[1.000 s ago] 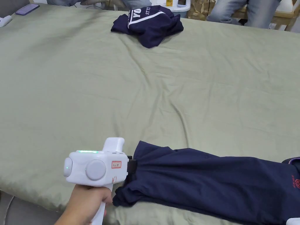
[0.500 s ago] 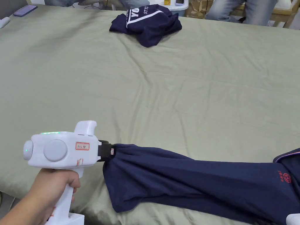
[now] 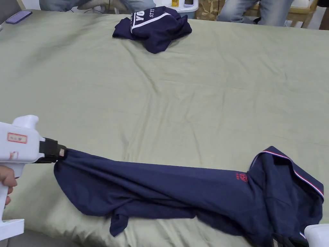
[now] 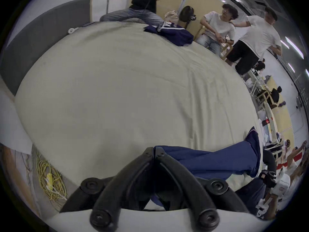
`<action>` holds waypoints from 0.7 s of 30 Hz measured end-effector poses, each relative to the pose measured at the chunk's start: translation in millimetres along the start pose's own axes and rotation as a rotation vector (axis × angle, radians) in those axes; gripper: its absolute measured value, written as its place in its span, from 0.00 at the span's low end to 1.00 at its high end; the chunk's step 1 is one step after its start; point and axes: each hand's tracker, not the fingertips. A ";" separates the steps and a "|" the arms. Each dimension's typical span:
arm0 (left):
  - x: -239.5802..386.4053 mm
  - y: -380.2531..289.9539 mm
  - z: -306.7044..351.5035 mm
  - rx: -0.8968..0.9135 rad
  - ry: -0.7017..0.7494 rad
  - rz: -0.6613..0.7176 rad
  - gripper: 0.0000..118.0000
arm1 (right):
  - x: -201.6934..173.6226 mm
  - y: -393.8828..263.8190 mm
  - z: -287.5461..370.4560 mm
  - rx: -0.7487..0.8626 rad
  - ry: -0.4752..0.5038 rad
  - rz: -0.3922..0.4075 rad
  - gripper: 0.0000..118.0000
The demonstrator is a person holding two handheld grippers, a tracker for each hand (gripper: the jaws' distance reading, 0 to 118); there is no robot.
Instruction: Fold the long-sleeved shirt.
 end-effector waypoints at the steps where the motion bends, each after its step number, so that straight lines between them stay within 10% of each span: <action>1: -1.2 -0.6 3.2 -0.012 0.002 0.001 0.00 | 0.0 0.0 -0.1 0.002 0.001 -0.002 0.01; 10: 57.0 -13.5 11.4 0.000 -0.180 -0.038 0.00 | 4.4 -2.3 15.1 0.028 0.012 -0.025 0.01; 21: 294.3 -39.0 7.2 0.020 -0.468 -0.197 0.00 | 45.8 -23.4 77.3 0.117 -0.045 -0.120 0.01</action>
